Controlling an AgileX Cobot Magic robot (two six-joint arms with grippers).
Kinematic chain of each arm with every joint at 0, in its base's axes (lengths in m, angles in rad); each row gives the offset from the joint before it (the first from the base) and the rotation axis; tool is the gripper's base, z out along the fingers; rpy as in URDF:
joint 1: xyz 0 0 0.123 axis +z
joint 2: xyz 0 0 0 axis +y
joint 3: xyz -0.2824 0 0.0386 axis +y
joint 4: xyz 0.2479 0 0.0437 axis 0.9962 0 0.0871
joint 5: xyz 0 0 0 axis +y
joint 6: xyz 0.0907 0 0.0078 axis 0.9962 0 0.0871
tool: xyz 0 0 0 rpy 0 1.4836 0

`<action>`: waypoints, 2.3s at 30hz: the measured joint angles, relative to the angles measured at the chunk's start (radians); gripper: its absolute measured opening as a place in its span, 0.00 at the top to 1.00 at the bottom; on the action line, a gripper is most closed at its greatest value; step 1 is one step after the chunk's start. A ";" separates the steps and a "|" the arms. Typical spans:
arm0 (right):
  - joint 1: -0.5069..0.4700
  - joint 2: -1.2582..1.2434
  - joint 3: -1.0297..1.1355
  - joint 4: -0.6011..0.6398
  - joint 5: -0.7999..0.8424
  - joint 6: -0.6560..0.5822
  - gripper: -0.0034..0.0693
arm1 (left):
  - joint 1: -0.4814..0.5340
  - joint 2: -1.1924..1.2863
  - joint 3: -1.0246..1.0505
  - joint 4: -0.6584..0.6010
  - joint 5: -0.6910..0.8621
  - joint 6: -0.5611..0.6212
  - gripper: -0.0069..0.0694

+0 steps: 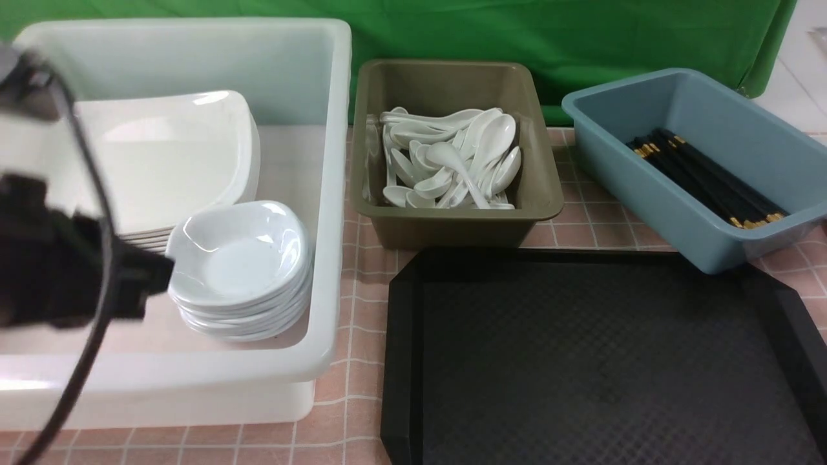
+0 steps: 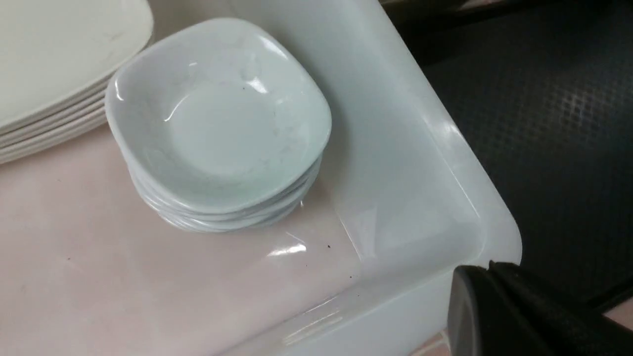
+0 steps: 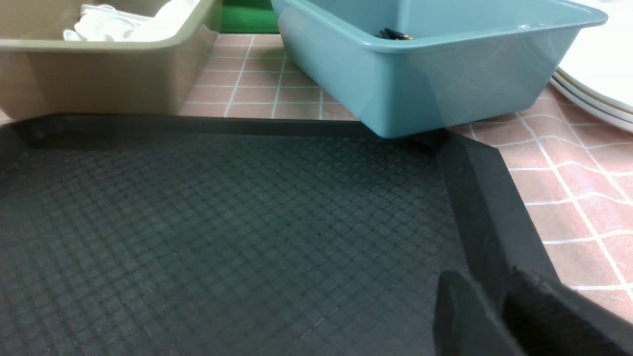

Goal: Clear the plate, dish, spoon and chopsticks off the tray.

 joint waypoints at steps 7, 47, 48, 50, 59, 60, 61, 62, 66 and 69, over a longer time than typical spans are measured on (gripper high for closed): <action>0.000 0.000 0.000 0.000 0.000 0.000 0.65 | 0.000 -0.219 0.341 -0.118 -0.453 -0.001 0.91; 0.000 0.000 0.000 -0.001 0.000 0.002 0.62 | 0.183 -0.778 0.820 0.386 -0.711 -0.312 0.91; 0.000 0.000 0.000 -0.001 0.000 0.002 0.62 | 0.185 -0.783 0.823 0.386 -0.711 -0.313 0.91; 0.000 0.000 0.000 -0.001 0.000 0.002 0.62 | 0.198 -0.836 0.829 0.386 -0.714 -0.313 0.91; 0.000 0.000 0.000 -0.001 0.000 0.002 0.62 | 0.199 -0.847 0.830 0.366 -0.632 -0.313 0.91; 0.000 0.000 0.000 -0.001 0.000 0.002 0.62 | 0.199 -0.847 0.831 0.366 -0.630 -0.313 0.91; 0.000 0.000 0.000 -0.001 0.000 0.002 0.62 | 0.199 -0.847 0.831 0.366 -0.630 -0.313 0.91; 0.000 0.000 0.000 -0.001 0.000 0.002 0.62 | 0.199 -0.847 0.831 0.366 -0.630 -0.313 0.91; 0.000 0.000 0.000 -0.001 0.000 0.002 0.62 | 0.199 -0.847 0.831 0.366 -0.626 -0.313 0.91; 0.000 0.000 0.000 -0.001 0.000 0.002 0.62 | 0.199 -0.847 0.831 0.366 -0.626 -0.313 0.91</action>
